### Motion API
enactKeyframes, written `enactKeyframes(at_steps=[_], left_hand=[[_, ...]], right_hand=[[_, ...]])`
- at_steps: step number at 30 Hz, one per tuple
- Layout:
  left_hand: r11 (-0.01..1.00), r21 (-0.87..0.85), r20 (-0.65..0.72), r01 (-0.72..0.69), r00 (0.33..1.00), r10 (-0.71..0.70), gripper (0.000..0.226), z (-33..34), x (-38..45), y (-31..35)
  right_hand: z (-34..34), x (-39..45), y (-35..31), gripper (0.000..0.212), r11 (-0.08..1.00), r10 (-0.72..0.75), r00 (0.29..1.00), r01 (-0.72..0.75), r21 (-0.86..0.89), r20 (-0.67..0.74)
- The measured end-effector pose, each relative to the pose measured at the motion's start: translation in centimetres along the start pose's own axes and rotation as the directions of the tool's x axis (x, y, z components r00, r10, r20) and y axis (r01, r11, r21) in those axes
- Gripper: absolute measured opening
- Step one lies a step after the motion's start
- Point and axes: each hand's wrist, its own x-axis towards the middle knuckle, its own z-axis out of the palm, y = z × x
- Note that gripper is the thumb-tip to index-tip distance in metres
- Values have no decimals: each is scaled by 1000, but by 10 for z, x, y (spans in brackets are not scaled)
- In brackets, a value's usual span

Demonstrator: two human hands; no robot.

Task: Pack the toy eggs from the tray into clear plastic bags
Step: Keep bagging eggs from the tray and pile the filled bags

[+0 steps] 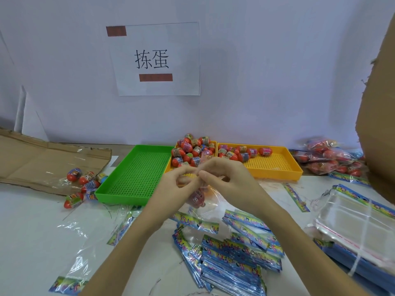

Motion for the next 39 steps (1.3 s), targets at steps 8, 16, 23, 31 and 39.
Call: enactKeyframes(at_steps=[8,16,23,31,39], left_hand=[[910,-403,-108,94,983,-150,34,-1,2,8],[877,-475,-55,77,992,-116,47,-6,3,6],[979,-202,-148,-26,989,-5,50,-16,2,4],[879,-475,-182,-29,981,-66,61,-35,10,1],[971,-228,-349,-70,937,-14,42,-36,11,-5]], right_hand=[[2,-1,-3,31,971,-154,900,61,-233,-408],[11,-5,6,22,912,363,931,-347,220,-35],[15,-4,8,16,935,315,947,-299,191,-57],[25,-2,12,20,973,145,983,-122,193,-109],[47,14,30,35,936,18,997,10,-352,77]])
